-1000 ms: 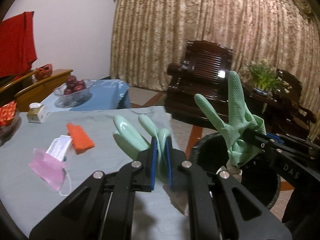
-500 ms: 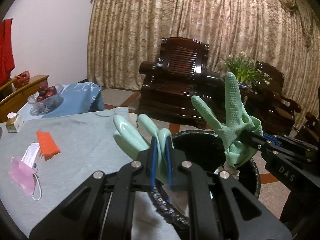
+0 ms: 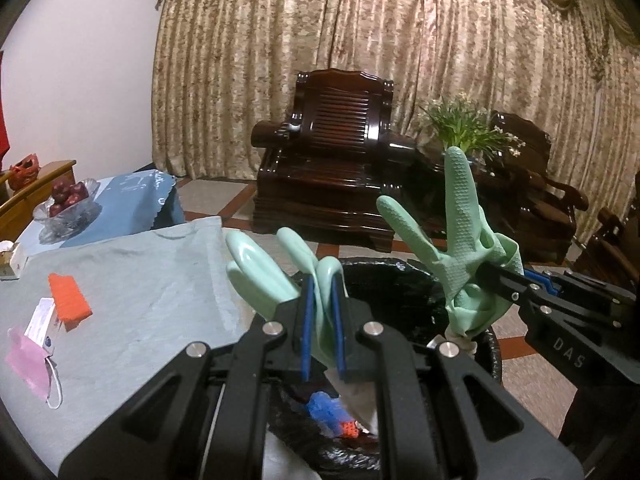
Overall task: Collect trash
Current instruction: 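Carry both green gloves over the bin and open both grippers, then move both open grippers back toward the pink mask and orange net, then grasp the orange mesh net with the right gripper while the left gripper grasps the pink mask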
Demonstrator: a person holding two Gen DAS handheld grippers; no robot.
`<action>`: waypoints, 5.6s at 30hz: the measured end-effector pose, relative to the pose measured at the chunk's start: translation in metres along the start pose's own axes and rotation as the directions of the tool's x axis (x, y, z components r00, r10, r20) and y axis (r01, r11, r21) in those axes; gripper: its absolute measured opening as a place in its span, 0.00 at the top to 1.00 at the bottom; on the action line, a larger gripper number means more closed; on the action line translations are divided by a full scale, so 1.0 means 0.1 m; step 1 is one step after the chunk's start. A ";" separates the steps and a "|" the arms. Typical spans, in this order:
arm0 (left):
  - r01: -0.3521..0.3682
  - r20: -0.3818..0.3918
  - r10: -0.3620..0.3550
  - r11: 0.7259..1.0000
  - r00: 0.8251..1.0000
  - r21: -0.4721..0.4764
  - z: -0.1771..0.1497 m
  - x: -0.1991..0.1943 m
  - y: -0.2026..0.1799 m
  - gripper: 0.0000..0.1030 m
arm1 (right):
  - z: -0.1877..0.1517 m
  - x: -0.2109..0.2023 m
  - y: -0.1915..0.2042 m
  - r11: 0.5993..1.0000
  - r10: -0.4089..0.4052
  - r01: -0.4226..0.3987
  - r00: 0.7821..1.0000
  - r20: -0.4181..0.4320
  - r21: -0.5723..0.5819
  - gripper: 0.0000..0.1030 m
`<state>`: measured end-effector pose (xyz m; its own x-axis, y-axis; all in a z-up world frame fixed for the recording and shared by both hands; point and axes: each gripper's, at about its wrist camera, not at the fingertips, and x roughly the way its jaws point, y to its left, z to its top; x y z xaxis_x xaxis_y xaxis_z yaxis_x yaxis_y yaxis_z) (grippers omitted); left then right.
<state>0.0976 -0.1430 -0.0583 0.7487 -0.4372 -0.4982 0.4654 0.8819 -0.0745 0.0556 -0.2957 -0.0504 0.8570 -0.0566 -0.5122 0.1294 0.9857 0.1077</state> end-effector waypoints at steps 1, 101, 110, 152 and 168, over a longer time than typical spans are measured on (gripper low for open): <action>0.002 -0.001 -0.002 1.000 1.000 0.004 0.00 0.02 -0.02 0.92 | 0.00 0.01 -0.02 1.000 -0.003 0.003 1.000 -0.001 0.003 0.89; -0.512 -0.010 0.523 0.831 0.852 -0.218 -0.18 -1.02 2.83 0.11 | 0.16 0.95 2.45 0.948 0.258 -0.267 0.963 -0.075 -0.173 0.08; -0.566 -0.062 0.570 0.787 0.819 -0.245 -0.43 -0.93 3.32 0.11 | 0.04 1.43 2.96 0.924 0.301 -0.316 0.948 -0.103 -0.213 0.08; -0.612 -0.314 0.529 0.732 0.788 -0.300 -1.14 -0.18 4.32 0.11 | -0.43 2.79 4.09 0.836 0.353 -0.460 0.869 -0.348 -0.301 0.90; -0.498 -0.311 0.402 0.788 0.861 -0.361 -1.17 -0.07 4.22 0.99 | -0.38 2.58 3.89 0.843 0.353 -0.451 0.875 -0.330 -0.294 0.90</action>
<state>0.2340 0.2530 -0.1875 0.6855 0.0325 -0.7274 -0.1766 0.9766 -0.1229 0.3081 0.0789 -0.1734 0.6315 0.3512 -0.6912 -0.4238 0.9029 0.0715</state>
